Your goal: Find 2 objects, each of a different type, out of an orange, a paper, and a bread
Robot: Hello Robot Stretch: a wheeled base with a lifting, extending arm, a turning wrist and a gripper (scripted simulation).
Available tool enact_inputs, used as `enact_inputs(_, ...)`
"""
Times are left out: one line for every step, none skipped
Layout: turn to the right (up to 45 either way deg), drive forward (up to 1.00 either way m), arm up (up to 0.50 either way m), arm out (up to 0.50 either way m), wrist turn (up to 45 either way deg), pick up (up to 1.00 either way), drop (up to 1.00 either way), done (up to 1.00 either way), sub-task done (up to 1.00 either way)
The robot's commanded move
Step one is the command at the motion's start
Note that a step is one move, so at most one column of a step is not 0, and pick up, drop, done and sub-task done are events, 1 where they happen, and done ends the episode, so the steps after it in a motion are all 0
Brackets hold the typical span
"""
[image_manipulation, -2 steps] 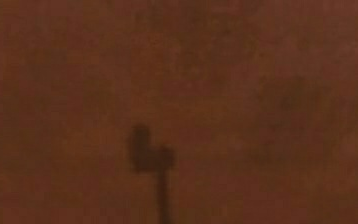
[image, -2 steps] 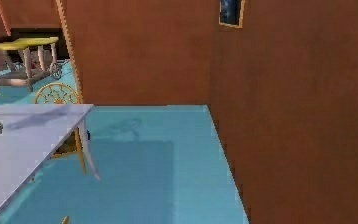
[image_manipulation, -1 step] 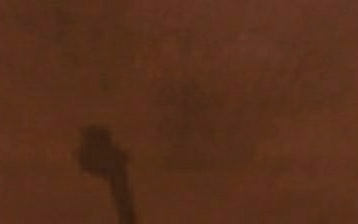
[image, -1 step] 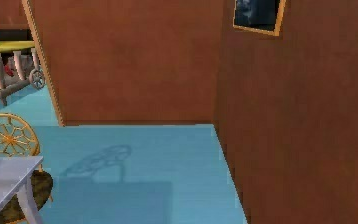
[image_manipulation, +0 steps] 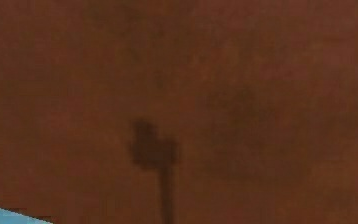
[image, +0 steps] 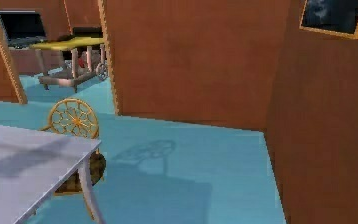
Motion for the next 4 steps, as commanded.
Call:
enact_inputs(0.0, 1.00, 0.00, 0.00, 0.0, 0.00, 0.00, 0.00, 0.00)
enact_inputs(-12.0, 0.00, 0.00, 0.00, 0.0, 0.00, 0.00, 0.00, 0.00)
enact_inputs(0.0, 0.15, 0.00, 0.00, 0.0, 0.00, 0.00, 0.00, 0.00)
enact_inputs(-12.0, 0.00, 0.00, 0.00, 0.0, 0.00, 0.00, 0.00, 0.00)
